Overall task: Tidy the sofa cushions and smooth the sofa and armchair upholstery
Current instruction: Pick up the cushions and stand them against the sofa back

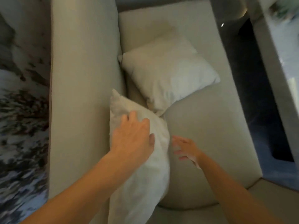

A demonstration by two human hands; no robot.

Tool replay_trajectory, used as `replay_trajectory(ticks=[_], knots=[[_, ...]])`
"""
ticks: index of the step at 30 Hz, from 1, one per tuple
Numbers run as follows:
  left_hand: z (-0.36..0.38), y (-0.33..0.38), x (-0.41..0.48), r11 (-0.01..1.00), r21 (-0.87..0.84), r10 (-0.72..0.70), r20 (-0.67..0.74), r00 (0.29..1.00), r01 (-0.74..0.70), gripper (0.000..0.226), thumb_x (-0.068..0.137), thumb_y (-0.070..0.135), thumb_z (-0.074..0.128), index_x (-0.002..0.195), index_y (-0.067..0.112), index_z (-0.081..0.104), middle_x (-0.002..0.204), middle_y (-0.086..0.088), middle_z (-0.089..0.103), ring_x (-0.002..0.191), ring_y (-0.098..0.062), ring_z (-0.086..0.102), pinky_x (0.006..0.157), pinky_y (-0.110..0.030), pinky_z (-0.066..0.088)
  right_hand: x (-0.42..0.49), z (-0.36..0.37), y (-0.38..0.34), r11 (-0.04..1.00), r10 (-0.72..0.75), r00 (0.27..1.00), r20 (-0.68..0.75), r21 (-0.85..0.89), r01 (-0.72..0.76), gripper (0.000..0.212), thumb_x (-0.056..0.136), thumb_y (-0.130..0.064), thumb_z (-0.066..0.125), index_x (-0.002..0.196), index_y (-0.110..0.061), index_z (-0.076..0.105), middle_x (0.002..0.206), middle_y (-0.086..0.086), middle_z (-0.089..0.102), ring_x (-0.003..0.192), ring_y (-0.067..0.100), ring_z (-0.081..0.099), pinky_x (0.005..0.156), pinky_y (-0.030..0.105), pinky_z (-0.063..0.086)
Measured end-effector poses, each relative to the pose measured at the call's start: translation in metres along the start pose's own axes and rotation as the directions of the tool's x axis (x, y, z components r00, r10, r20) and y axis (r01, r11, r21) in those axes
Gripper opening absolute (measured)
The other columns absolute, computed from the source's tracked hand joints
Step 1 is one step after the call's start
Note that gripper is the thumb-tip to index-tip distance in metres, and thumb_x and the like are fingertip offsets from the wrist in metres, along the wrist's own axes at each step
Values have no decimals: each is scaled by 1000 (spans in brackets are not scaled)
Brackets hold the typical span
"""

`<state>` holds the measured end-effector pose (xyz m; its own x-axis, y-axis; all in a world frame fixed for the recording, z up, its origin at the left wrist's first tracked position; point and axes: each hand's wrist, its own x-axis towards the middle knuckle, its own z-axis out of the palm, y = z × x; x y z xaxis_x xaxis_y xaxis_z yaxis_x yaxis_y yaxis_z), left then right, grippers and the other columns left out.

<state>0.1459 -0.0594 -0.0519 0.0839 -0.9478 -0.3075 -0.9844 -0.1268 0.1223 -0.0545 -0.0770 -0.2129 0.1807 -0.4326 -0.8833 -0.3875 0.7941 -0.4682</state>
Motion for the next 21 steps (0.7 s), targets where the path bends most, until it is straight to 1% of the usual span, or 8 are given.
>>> replay_trajectory(ticks=[2, 4, 7, 9, 12, 16, 19, 21], knots=[[0, 19, 59, 986, -167, -12, -23, 1000, 8, 37, 85, 44, 56, 113, 20, 55, 114, -10, 53, 104, -36, 55, 82, -44, 48, 18, -36, -51, 991, -137, 973, -185, -19, 135, 38, 99, -17, 57, 137, -13, 56, 101, 8, 62, 73, 20, 57, 59, 28, 45], [10, 34, 123, 930, -349, -106, 45, 993, 115, 52, 87, 43, 57, 131, 18, 43, 128, -15, 46, 113, -44, 53, 95, -48, 47, 36, -68, -109, 941, -332, 881, -336, -186, 284, 42, 96, -15, 61, 137, -14, 56, 104, 10, 62, 82, 21, 57, 70, 29, 48], [47, 34, 208, 796, -486, -308, 190, 932, 362, 86, 88, 52, 57, 152, 23, 8, 154, -22, 15, 130, -52, 35, 107, -51, 36, 71, -104, -175, 798, -553, 756, -350, -481, 362, 58, 94, -35, 65, 147, -31, 44, 134, 12, 55, 105, 24, 57, 91, 35, 44], [79, 19, 244, 706, -516, -408, 266, 874, 486, 101, 84, 59, 59, 152, 35, -12, 159, -25, -4, 133, -56, 28, 108, -53, 34, 103, -116, -197, 747, -557, 758, -339, -604, 278, 74, 89, -53, 65, 152, -43, 28, 161, 12, 28, 135, 36, 43, 113, 48, 33], [125, -7, 270, 554, -638, -439, 323, 838, 535, 114, 74, 63, 70, 142, 55, -21, 157, -26, -15, 132, -57, 31, 112, -56, 30, 154, -108, -195, 825, -440, 821, -363, -524, 211, 84, 81, -70, 62, 149, -57, 15, 168, 5, -9, 149, 36, 22, 121, 54, 16], [144, -14, 274, 509, -743, -434, 213, 875, 434, 114, 66, 57, 80, 138, 68, -8, 150, -21, 7, 125, -51, 36, 112, -54, 32, 190, -92, -167, 893, -432, 786, -442, -330, 305, 80, 76, -73, 64, 141, -70, 18, 167, -11, -12, 151, 37, 1, 121, 55, 13], [122, 0, 271, 549, -743, -469, 104, 877, 382, 108, 68, 47, 83, 147, 57, 9, 138, -16, 22, 120, -43, 42, 111, -44, 35, 183, -95, -175, 921, -389, 789, -476, -201, 332, 79, 76, -66, 69, 141, -67, 24, 167, -12, -5, 150, 35, 12, 118, 58, 23], [89, 3, 271, 664, -686, -444, -40, 895, 299, 93, 72, 43, 80, 148, 43, 25, 136, -12, 26, 119, -39, 44, 107, -41, 38, 174, -92, -192, 933, -341, 812, -473, -60, 356, 77, 79, -61, 69, 144, -61, 28, 167, -8, 5, 146, 32, 24, 114, 58, 32]])
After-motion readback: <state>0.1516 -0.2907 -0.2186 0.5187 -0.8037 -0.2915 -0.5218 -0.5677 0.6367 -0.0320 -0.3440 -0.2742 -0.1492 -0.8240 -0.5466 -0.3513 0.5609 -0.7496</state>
